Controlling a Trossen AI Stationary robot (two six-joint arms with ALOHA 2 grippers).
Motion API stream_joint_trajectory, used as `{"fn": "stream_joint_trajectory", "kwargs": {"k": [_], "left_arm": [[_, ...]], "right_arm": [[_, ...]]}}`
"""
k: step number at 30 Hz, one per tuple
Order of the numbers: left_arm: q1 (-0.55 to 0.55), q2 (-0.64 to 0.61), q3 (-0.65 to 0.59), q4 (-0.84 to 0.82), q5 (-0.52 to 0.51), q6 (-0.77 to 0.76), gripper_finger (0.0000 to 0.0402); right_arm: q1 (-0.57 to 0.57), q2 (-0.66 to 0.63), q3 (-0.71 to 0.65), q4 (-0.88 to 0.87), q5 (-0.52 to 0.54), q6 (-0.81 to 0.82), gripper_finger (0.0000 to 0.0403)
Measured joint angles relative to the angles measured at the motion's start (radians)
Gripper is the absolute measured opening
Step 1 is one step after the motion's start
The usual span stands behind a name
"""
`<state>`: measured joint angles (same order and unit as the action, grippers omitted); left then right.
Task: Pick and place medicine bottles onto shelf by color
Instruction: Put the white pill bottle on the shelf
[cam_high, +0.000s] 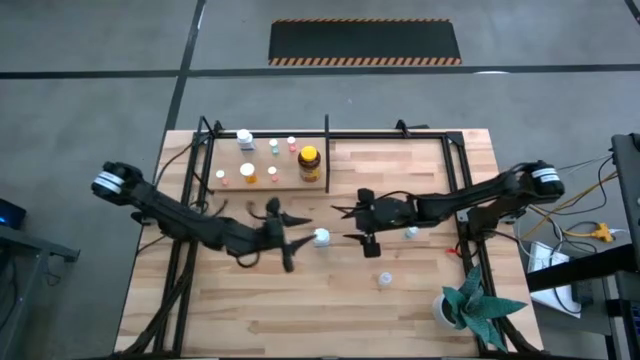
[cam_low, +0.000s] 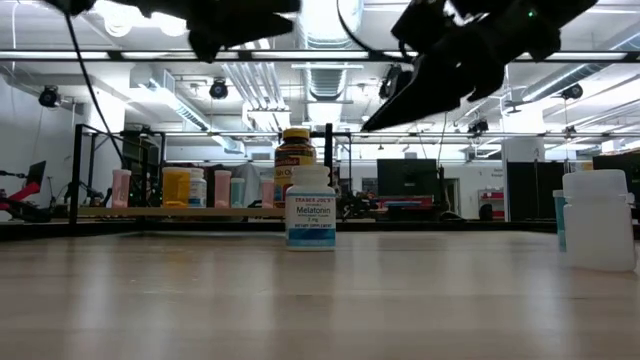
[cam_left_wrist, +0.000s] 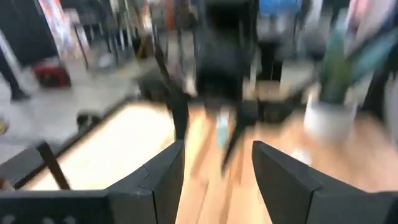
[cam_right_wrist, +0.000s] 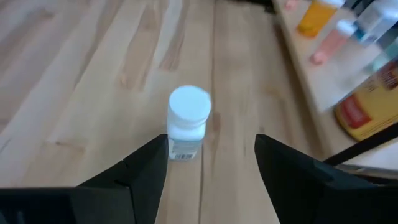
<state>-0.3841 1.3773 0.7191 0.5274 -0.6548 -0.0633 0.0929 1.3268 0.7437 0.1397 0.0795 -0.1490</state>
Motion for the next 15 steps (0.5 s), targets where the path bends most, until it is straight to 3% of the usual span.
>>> {"fn": "stream_joint_trajectory", "kwargs": {"k": [5, 8, 13, 15], "left_arm": [[0.033, 0.124, 0.273, -0.621, 0.002, -0.117, 0.0184], [0.059, 0.211, 0.405, -0.847, 0.043, -0.168, 0.0207], [0.118, 0.322, 0.501, -0.955, 0.28, -0.175, 0.0256], [0.141, 0.352, 0.51, -0.955, 0.329, -0.169, 0.0273]], "right_arm": [[0.0, -0.071, -0.012, -0.001, 0.0, -0.037, 0.0231], [0.0, -0.092, -0.013, -0.003, 0.0, -0.062, 0.0231], [0.0, -0.095, -0.013, -0.01, 0.0, -0.074, 0.0231], [0.0, -0.095, -0.013, -0.029, 0.0, -0.071, 0.0231]]}}
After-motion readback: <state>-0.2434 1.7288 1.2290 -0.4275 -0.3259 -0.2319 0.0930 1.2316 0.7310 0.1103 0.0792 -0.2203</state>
